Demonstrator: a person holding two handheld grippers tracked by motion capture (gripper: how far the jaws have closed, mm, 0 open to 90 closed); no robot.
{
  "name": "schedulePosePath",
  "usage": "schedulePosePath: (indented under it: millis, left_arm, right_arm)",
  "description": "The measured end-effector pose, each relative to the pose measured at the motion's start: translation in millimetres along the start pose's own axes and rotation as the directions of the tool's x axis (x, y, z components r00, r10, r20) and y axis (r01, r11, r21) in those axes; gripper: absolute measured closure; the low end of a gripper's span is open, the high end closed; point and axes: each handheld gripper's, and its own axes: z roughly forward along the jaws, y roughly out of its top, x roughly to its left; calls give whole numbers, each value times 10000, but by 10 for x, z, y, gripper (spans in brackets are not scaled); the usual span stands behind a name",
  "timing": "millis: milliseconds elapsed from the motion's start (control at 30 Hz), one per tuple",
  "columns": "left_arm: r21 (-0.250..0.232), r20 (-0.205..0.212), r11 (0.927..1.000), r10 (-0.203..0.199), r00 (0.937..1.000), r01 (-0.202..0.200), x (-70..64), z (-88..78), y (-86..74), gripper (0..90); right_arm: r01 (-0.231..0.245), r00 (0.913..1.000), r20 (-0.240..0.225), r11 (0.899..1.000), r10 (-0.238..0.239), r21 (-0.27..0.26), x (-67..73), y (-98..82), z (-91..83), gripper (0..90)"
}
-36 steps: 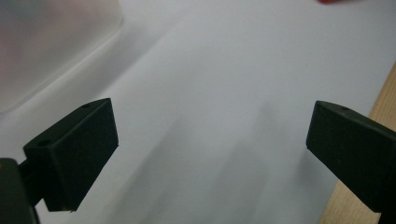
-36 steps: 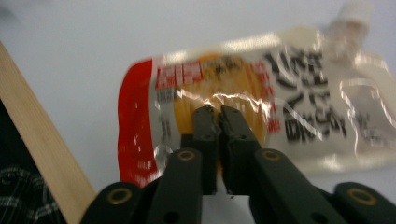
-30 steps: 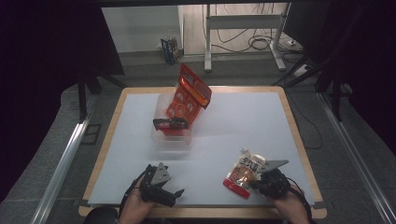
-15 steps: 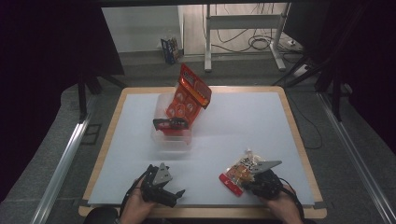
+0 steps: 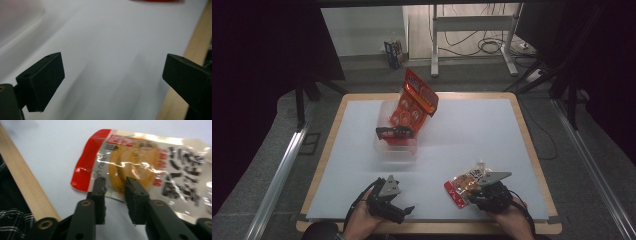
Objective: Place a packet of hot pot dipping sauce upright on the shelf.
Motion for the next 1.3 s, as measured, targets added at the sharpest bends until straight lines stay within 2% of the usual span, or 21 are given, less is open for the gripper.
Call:
schedulePosePath:
  millis: [167,267,333,467,633,733,867,1067,1233,1300]
  left_arm:
    - [-193,210,9992,355,9991,-351,-89,76,145,112]
    - [-503,383,9978,460,9982,-441,-115,122,228,217]
    - [-682,653,9969,433,9969,-389,-117,152,266,308]
    - [-723,993,9962,562,9935,-491,-131,230,324,446]
    - [-1198,1450,9916,659,9872,-486,-150,332,438,652]
    - [-1422,1901,9895,545,9803,-275,-133,429,500,770]
    - [-1501,2102,9886,434,9767,-116,-123,577,574,891]
    - [-1428,2142,9895,523,9754,-217,-155,728,697,900]
    - [-1313,2024,9894,880,9753,-620,-210,837,796,899]
    - [-1332,2023,9893,853,9756,-589,-218,880,825,899]
  right_arm:
    - [-222,9987,444,9991,239,-368,-89,-39,-75,500]
    - [-333,9961,798,9980,376,-541,-140,-58,-108,403]
    - [-479,9935,993,9960,553,-750,-179,-69,-134,337]
    - [-902,9852,1348,9890,1058,-1169,-259,-94,-158,202]
    - [-1134,9790,1540,9849,1332,-1312,-312,-116,-155,144]
    - [-1091,9776,1639,9838,1321,-1423,-330,-122,-165,112]
    - [-1110,9764,1690,9839,1341,-1397,-364,-140,-169,92]
    - [-1188,9745,1742,9837,1415,-1347,-413,-168,-187,71]
    - [-1439,9718,1677,9802,1659,-1360,-455,-196,-189,58]
    - [-1504,9708,1654,9781,1736,-1440,-466,-202,-191,53]
